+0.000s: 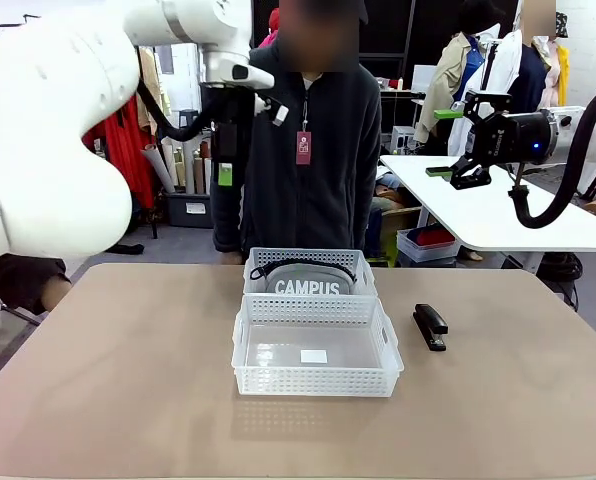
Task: Distribute items into two baskets.
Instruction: Pick up the Stapler that the person points to.
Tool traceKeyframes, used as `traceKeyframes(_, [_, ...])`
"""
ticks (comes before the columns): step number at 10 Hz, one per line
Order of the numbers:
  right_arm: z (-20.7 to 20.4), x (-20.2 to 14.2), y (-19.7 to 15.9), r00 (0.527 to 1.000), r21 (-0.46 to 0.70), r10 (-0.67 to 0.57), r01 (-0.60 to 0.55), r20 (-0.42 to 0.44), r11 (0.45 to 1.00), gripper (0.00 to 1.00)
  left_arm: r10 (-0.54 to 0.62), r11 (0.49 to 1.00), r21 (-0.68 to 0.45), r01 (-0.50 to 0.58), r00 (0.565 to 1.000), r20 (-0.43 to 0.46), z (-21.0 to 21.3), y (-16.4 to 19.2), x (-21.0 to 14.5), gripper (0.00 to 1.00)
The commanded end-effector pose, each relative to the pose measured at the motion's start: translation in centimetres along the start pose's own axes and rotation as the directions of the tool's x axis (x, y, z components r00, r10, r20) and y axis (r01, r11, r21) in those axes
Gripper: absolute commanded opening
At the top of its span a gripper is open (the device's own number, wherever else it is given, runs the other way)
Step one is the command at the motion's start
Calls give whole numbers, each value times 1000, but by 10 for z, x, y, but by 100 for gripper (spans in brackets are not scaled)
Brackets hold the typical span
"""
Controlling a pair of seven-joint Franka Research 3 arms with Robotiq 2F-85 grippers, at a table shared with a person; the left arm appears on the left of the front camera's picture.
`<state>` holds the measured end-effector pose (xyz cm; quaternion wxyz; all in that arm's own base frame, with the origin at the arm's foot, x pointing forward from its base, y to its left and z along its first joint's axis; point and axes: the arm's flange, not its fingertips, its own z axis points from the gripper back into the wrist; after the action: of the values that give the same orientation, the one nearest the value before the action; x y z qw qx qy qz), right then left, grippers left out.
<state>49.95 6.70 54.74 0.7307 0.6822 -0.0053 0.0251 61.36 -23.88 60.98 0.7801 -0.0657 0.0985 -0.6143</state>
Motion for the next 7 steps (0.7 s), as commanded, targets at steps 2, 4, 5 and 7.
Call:
traceKeyframes(2, [0, 0, 2, 1000, -4, 2, -2, -2, 1000, 100, 81, 996, 31, -84, 992, 100, -92, -86, -84, 100])
traceKeyframes(4, [0, 0, 2, 1000, -4, 2, -2, -2, 1000, 100, 192, 981, -1, -194, 974, 122, -96, -101, -119, 100])
traceKeyframes(5, [0, 0, 2, 1000, -4, 2, -2, -2, 1000, 100, 225, 974, -47, -222, 972, 64, -100, -109, -135, 100])
traceKeyframes(7, [0, 0, 2, 1000, -4, 2, -2, -2, 1000, 100, 188, 965, -160, -209, 972, -139, -114, -123, -148, 100])
